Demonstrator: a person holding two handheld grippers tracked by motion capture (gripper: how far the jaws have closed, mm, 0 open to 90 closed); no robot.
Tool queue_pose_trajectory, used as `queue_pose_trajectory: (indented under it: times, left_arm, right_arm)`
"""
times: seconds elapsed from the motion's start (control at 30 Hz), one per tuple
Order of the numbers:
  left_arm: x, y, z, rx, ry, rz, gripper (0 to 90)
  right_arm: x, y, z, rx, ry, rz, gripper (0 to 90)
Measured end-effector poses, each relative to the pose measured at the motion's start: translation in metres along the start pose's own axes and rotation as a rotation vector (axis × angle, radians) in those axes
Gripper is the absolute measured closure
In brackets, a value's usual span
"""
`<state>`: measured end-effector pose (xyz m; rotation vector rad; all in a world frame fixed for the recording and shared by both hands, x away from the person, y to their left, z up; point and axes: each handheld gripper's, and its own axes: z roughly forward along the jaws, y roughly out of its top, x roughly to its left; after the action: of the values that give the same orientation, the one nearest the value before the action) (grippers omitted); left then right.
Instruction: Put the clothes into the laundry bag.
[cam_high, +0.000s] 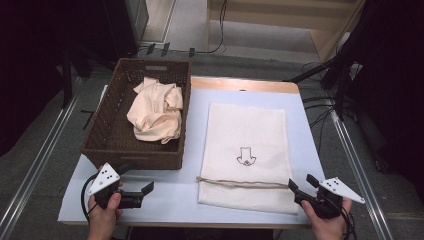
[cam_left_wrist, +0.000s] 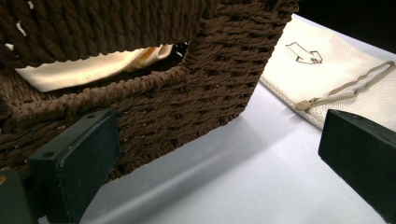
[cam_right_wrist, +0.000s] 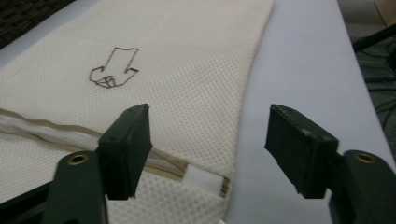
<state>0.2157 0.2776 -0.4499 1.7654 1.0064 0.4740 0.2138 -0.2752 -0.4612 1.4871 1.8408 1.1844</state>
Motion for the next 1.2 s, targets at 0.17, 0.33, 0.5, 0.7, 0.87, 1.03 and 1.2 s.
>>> queue_pose_trajectory:
  times: [0.17,0.33,0.5,0.7,0.87,1.03,1.2]
  left_arm:
    - [-0.007,0.002,0.004,0.005,0.017,0.005,0.0]
    - [-0.022,0.004,0.014,0.014,0.049,0.005,15.4]
    - [-0.043,0.005,0.029,0.04,0.025,0.042,51.7]
    - [-0.078,0.01,0.066,0.118,-0.132,0.055,90.0]
    - [-0.107,0.012,0.095,0.163,-0.213,0.104,90.0]
    - [-0.125,0.014,0.119,0.23,-0.215,0.192,90.0]
    - [-0.125,0.011,0.13,0.336,-0.249,0.201,90.0]
  right_arm:
    - [0.012,0.0,0.005,0.002,0.016,-0.022,45.9]
    - [0.023,0.0,0.013,0.028,-0.016,-0.03,45.9]
    - [0.037,0.001,0.016,0.032,0.018,-0.046,49.7]
    - [0.056,0.001,0.022,0.011,0.113,-0.083,60.0]
    - [0.064,0.002,0.028,0.026,0.154,-0.095,60.3]
    - [0.074,0.0,0.04,0.054,0.173,-0.127,58.7]
    - [0.081,0.004,0.052,0.07,0.237,-0.17,64.8]
